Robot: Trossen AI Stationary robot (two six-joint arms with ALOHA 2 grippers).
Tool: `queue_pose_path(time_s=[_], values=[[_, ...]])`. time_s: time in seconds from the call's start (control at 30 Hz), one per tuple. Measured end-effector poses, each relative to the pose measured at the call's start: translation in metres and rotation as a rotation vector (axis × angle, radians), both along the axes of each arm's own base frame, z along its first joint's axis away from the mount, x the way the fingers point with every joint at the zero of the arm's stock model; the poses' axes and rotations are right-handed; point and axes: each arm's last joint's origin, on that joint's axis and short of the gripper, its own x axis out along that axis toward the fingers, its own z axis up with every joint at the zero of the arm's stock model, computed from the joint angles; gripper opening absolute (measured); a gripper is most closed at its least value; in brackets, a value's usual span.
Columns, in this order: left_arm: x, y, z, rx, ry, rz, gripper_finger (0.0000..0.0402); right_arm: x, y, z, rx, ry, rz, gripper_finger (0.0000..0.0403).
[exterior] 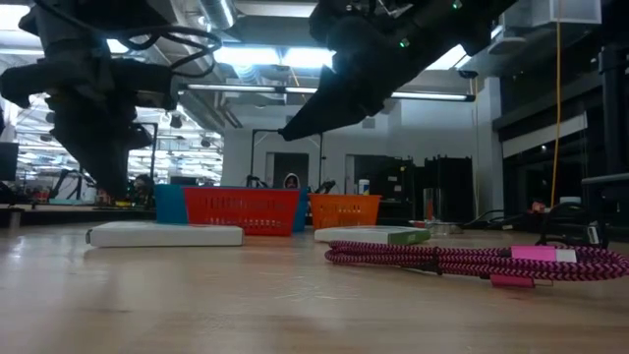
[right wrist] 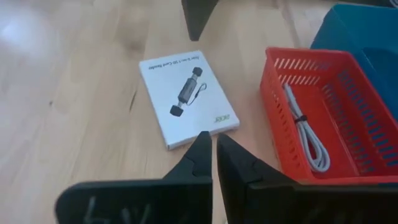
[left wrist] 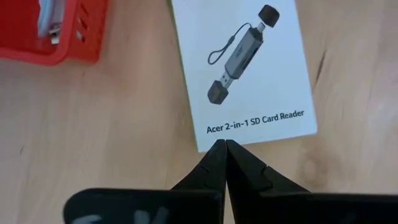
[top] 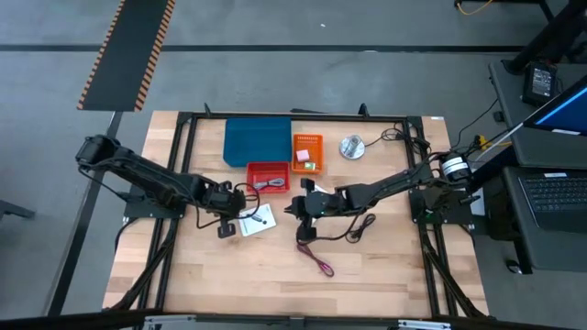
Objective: Pick and place items into bin
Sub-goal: Put the left card reader box into the blue bin
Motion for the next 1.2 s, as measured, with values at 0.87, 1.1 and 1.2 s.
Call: queue_pose_path(time_s=[0.87,1.1,1.2], values=[[0.009,-0.001,-0.016,0.049,0.047,-0.042,0.0002,0.009,0.002,-0.021,0.039,-0.003,-0.03,0.0007],[0.009,-0.001,-0.018,0.056,0.058,-0.04,0.0002,0.009,0.002,-0.021,0.062,-0.007,-0.046,0.0007],[0.011,-0.002,-0.022,0.063,0.076,-0.043,0.0002,0.009,0.003,-0.021,0.07,-0.008,-0.049,0.0007]])
